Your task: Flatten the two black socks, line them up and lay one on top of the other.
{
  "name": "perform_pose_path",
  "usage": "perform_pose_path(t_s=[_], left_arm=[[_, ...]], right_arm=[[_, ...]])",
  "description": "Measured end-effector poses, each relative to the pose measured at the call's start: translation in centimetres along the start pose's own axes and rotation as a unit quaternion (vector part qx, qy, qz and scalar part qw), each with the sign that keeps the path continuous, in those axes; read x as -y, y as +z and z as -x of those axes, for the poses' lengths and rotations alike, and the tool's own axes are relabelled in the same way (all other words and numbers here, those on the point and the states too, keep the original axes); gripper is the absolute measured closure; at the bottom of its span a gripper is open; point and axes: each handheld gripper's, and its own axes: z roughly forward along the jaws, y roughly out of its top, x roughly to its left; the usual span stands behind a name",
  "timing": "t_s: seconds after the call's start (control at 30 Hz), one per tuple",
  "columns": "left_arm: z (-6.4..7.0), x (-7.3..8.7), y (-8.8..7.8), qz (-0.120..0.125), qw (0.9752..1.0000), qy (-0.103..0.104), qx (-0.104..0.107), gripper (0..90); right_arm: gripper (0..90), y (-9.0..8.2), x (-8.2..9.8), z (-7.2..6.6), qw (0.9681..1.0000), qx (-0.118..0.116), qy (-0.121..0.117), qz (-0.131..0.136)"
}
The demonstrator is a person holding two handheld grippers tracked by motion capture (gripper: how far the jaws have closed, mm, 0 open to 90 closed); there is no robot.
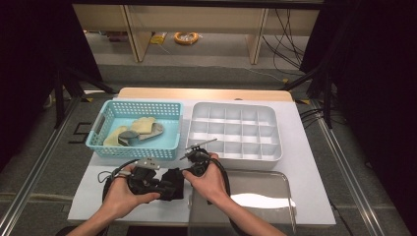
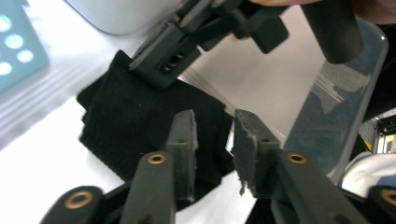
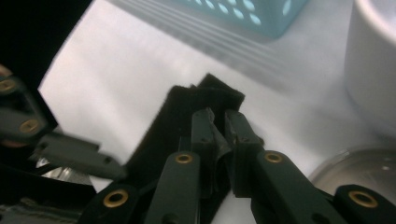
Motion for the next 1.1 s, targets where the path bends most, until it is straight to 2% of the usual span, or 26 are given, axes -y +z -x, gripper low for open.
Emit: perform_pose_path(t_s=[0.17, 0.2, 0.23, 0.3, 0.33, 0.5, 0.53, 0.6, 0.67, 0.7, 0.73, 0.77, 0.87, 0.97, 1.0, 1.03, 1.1], left_arm=[[0.0, 0.6, 1.2, -0.008, 1.0, -0.001, 0.003, 72.9], [0.1, 0.6, 1.4, -0.01, 0.9999, -0.004, 0.002, 73.0], [0.1, 0.6, 1.5, -0.012, 0.9999, 0.002, -0.001, 73.0], [0.0, 0.6, 1.6, -0.014, 0.9999, 0.005, -0.001, 72.7], [0.1, 0.7, 1.6, -0.014, 0.9999, 0.003, -0.002, 72.5], [0.1, 0.7, 1.7, -0.016, 0.9998, 0.009, -0.004, 71.9], [0.1, 0.7, 1.7, -0.016, 0.9998, 0.008, -0.005, 71.7], [0.2, 0.7, 1.8, -0.016, 0.9998, 0.011, -0.008, 71.4], [0.2, 0.7, 1.8, -0.017, 0.9998, 0.012, -0.007, 71.2], [0.2, 0.7, 1.8, -0.017, 0.9997, 0.013, -0.007, 71.2], [0.2, 0.7, 1.8, -0.017, 0.9998, 0.012, -0.007, 71.1], [0.2, 0.7, 1.8, -0.017, 0.9997, 0.013, -0.008, 70.9], [0.2, 0.8, 1.9, -0.019, 0.9997, 0.016, -0.008, 70.4], [0.2, 0.8, 1.9, -0.019, 0.9996, 0.019, -0.009, 70.2], [0.2, 0.8, 1.9, -0.018, 0.9997, 0.013, -0.01, 70.1], [0.2, 0.8, 1.8, -0.019, 0.9996, 0.017, -0.01, 70.1], [0.2, 0.8, 1.8, -0.021, 0.9995, 0.022, -0.012, 69.7]], right_arm=[[83.5, 0.6, 0.6, 0.1, 0.9998, 0.019, 0.0, -0.011], [83.0, 0.8, 0.6, 0.5, 0.9993, 0.019, -0.031, 0.002], [82.4, 0.6, 0.7, 0.1, 0.9997, 0.02, 0.005, -0.012], [79.6, 0.6, 0.6, 0.3, 0.9997, 0.023, 0.001, -0.012], [77.1, 0.4, 0.5, 0.3, 0.9997, 0.022, 0.007, -0.013], [62.7, -0.7, 0.0, 0.4, 0.9995, 0.011, 0.025, 0.017], [60.4, -0.7, -0.1, 0.4, 0.9995, 0.011, 0.02, 0.023], [56.1, -0.4, -0.2, 0.4, 0.9994, 0.004, 0.031, 0.018], [51.6, 0.1, -0.3, 0.8, 0.9994, -0.001, 0.031, 0.012], [50.4, 0.3, -0.3, 0.8, 0.9992, 0.005, 0.039, 0.008], [50.0, 0.6, -0.2, 0.9, 0.9994, 0.0, 0.034, 0.005], [49.4, 0.8, -0.2, 0.9, 0.9989, -0.001, 0.047, 0.001], [46.4, 1.4, -0.2, 1.2, 0.9991, -0.004, 0.043, -0.004], [44.3, 1.8, -0.3, 1.3, 0.9983, -0.006, 0.056, -0.015], [44.0, 2.0, -0.3, 1.4, 0.9987, -0.007, 0.049, -0.014], [43.6, 2.0, -0.2, 1.3, 0.9982, -0.007, 0.057, -0.017], [43.4, 2.2, -0.2, 1.3, 0.9983, -0.01, 0.054, -0.021]])
